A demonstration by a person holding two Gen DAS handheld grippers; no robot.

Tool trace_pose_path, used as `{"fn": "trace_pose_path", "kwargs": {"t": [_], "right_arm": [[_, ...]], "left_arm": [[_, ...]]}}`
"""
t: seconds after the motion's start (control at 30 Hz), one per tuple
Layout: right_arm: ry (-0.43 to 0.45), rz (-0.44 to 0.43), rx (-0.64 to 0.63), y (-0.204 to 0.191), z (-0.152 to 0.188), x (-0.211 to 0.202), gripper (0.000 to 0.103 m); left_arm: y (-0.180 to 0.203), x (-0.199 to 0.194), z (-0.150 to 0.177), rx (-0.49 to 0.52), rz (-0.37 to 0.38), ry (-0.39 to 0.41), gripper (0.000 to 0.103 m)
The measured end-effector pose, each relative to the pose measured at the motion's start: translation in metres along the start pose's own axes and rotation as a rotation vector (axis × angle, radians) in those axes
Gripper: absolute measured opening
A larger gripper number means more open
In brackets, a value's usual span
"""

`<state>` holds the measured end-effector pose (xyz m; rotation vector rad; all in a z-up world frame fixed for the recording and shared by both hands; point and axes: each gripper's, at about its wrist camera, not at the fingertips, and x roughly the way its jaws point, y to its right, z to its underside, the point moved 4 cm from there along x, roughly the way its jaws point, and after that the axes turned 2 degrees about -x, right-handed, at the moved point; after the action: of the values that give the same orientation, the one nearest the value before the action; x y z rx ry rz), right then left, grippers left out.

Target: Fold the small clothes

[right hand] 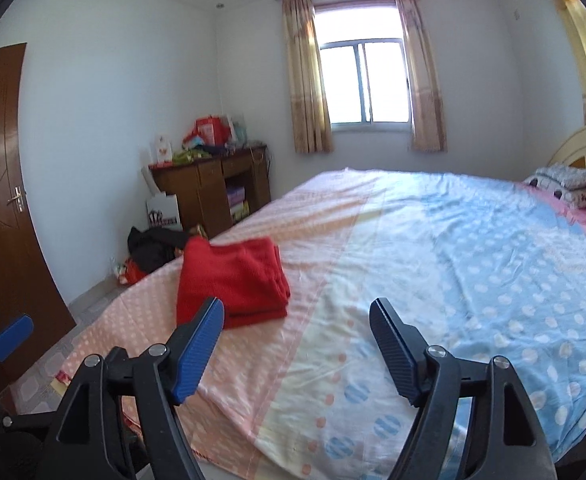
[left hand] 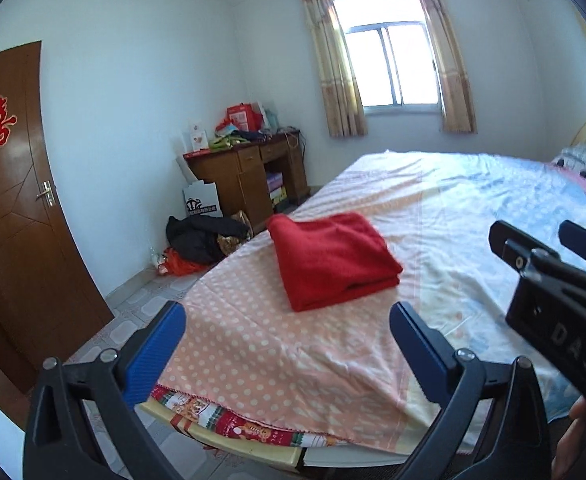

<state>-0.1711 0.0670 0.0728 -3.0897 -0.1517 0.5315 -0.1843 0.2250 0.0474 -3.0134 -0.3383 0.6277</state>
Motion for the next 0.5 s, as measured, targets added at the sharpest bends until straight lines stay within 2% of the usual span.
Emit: {"fn": "trace_pose_path", "kwargs": {"t": [0.07,0.2,0.5], "right_arm": [[0.055,0.003,-0.004,0.000,-0.007,-0.013,0.087],[0.156,0.018,0.003,0.005,-0.019,-0.036,0.092],[0.209,0.041,0.040,0.014,-0.023,-0.050,0.093]], "left_arm": [[-0.003,-0.005,-0.003,-0.030,0.010,0.012,0.103],[-0.011,-0.012,-0.008,-0.078,0.003,0.027,0.103],[-0.008,-0.029,-0.016,-0.060,-0.005,0.091,0.103]]}}
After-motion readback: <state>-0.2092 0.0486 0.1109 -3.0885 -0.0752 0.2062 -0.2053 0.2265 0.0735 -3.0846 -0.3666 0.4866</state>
